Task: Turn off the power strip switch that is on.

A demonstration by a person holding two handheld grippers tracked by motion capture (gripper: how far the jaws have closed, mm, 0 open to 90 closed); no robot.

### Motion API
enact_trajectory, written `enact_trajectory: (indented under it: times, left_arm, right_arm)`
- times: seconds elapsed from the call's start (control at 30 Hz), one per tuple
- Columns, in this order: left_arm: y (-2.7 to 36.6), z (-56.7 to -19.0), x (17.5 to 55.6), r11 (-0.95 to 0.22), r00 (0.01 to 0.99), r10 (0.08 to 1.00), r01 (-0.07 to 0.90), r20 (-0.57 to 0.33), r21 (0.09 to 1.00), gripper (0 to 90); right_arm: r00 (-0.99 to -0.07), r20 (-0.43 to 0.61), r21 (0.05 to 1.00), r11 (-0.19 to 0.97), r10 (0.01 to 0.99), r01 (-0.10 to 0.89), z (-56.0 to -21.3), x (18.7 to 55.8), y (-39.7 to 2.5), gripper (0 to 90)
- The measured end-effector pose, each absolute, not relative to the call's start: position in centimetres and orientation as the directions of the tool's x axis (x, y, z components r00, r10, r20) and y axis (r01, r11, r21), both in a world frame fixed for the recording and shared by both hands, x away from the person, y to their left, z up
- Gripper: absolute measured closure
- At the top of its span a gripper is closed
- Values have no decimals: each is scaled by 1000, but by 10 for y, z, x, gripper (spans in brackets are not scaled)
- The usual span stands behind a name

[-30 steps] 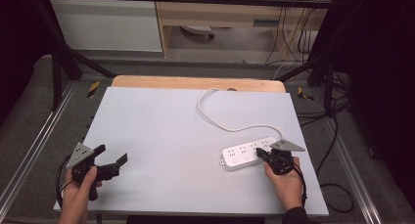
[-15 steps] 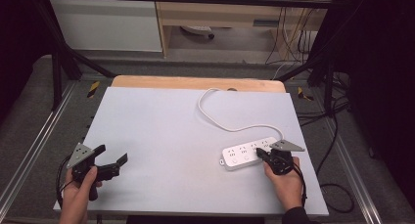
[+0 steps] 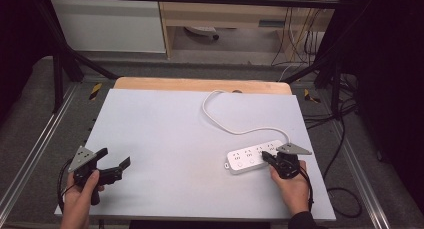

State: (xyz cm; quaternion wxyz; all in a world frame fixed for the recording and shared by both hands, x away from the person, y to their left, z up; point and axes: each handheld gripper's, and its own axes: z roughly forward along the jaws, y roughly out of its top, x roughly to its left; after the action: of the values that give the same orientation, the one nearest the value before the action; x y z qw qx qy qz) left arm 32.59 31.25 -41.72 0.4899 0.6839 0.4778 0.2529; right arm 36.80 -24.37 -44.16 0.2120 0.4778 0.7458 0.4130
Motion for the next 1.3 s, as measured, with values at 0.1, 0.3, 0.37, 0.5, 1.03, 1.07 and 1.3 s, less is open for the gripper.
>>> enact_trajectory:
  times: [0.1,0.3,0.37,0.5,1.03,1.07,1.3]
  left_arm:
    - [313,-417,326,-63,415,902,406,-123,912,61]
    - [313,-417,326,-64,415,902,406,-122,911,60]
    - [313,-417,326,-64,414,902,406,-121,912,61]
    - [313,-417,326,-61,412,903,408,-123,911,61]
    - [313,-417,326,-63,410,904,407,-121,911,62]
    - [313,-417,326,-62,411,904,408,-122,911,62]
    - [314,-417,326,-60,411,903,406,-123,912,62]
  right_arm:
    - [-457,73,818,209,887,537,-441,368,-244,900]
    - [-452,88,818,195,888,541,-442,368,-244,900]
    - [-455,95,816,193,885,545,-441,368,-245,900]
    - [-451,107,812,184,886,554,-441,369,-245,900]
    - [-439,111,813,173,892,557,-439,368,-255,900]
    - [-440,108,813,176,892,555,-439,368,-255,900]
    - [-437,111,813,171,893,556,-439,368,-255,900]
